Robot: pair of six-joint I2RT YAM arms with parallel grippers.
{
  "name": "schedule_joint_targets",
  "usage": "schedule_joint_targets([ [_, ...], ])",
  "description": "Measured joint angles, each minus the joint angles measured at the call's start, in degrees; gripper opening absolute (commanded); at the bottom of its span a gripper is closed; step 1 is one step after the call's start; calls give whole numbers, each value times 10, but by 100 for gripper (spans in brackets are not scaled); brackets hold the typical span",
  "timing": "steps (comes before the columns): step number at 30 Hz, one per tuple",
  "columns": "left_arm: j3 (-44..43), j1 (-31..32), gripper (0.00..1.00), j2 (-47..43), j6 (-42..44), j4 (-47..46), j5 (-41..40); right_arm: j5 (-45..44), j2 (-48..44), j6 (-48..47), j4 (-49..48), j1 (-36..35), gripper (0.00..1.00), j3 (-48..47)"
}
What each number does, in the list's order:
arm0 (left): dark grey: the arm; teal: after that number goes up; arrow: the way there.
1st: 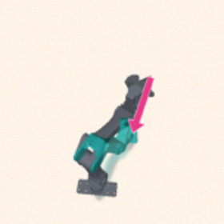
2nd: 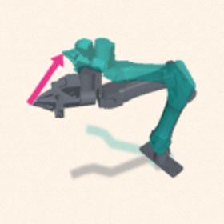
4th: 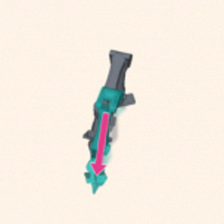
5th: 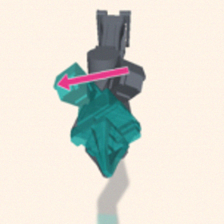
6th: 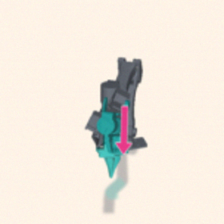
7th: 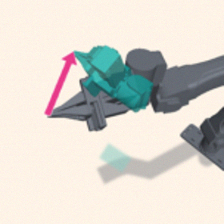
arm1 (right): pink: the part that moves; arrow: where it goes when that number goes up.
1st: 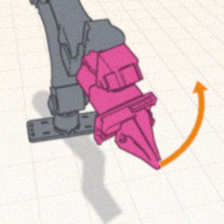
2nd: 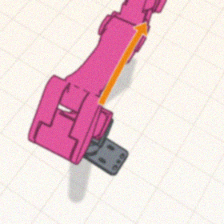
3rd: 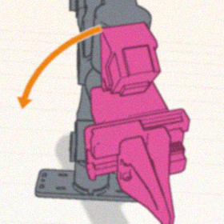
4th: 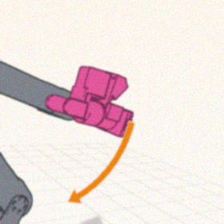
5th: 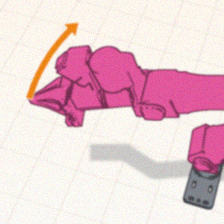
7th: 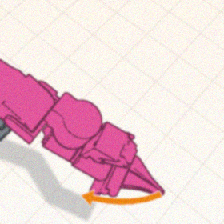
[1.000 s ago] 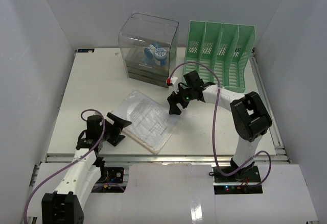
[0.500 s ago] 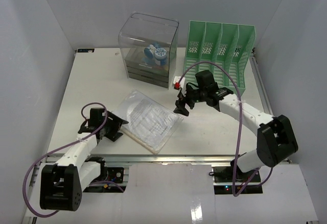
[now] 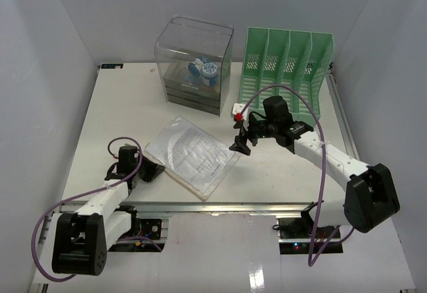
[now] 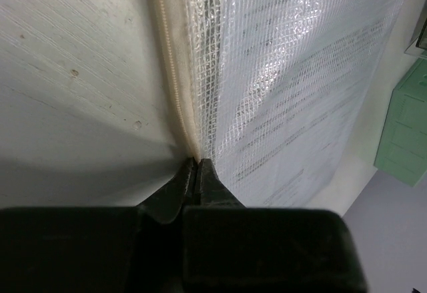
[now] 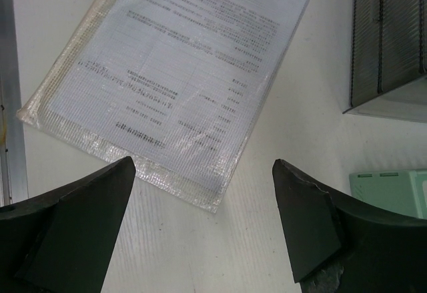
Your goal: Organize the desk
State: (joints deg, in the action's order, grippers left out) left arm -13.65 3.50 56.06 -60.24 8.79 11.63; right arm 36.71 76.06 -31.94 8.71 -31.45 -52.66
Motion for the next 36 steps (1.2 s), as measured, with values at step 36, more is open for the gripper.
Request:
schedule_joint_targets([
  [36, -60, 38, 0, -174, -61, 20, 82, -580, 301, 217, 43, -420, 91, -302],
])
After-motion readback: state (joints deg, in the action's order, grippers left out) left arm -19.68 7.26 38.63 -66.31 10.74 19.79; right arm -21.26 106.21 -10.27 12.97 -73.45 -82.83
